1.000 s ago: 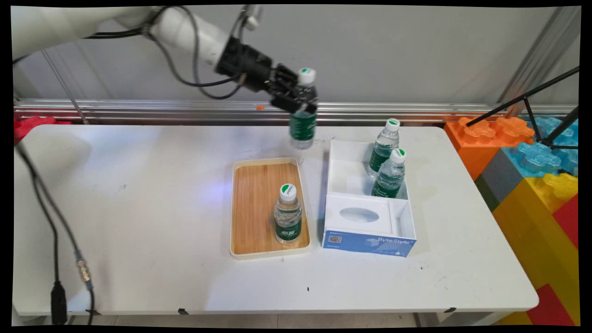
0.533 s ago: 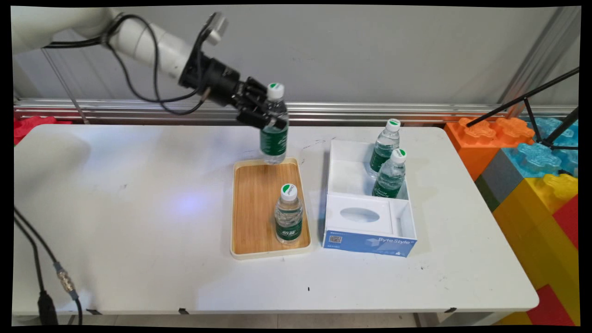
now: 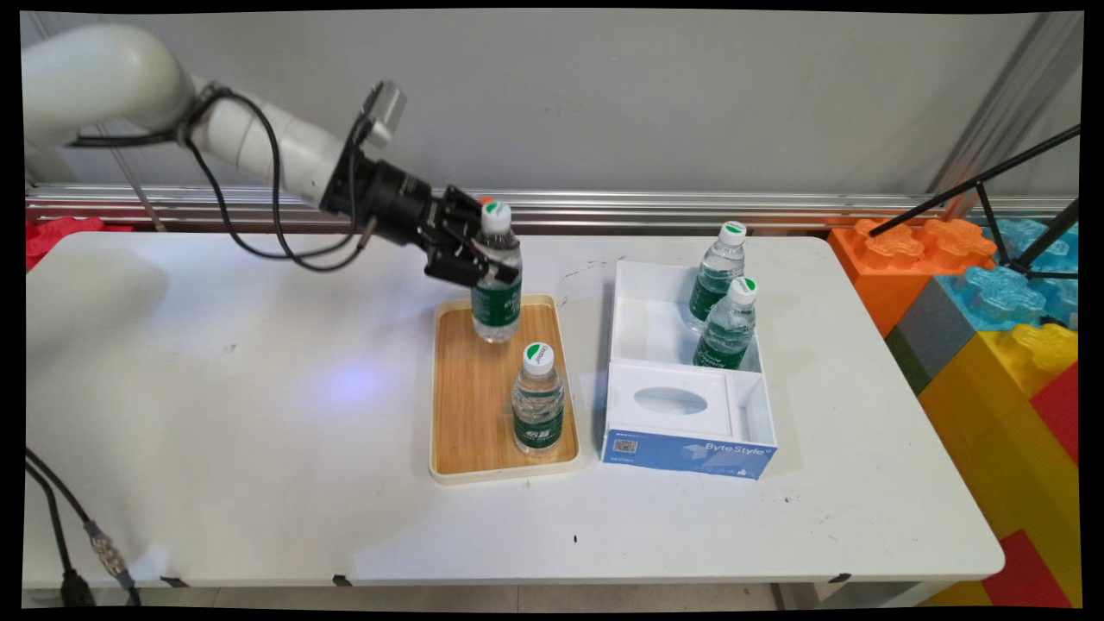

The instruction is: Place the picked object on the tray

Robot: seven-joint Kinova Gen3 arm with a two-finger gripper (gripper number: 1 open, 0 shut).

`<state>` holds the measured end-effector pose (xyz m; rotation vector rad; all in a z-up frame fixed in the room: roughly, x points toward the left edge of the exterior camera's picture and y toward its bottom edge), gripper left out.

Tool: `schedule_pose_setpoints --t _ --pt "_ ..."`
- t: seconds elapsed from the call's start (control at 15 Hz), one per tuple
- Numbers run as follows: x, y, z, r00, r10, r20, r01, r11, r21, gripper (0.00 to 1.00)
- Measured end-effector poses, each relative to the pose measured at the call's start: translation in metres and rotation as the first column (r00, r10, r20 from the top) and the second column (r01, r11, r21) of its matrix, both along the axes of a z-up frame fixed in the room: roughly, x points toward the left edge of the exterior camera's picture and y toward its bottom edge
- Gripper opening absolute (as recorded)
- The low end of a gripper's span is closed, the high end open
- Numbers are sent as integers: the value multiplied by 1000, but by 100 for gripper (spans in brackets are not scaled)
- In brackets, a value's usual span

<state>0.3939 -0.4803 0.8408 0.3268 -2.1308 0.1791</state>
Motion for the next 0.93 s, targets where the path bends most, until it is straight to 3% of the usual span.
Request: schedule_pose_setpoints --t 0.33,0.93 --pt "-10 -1 -38 1000 2 2 -2 1000 -24 0" --pt "-30 -14 -76 1000 2 -16 -3 999 -53 0"
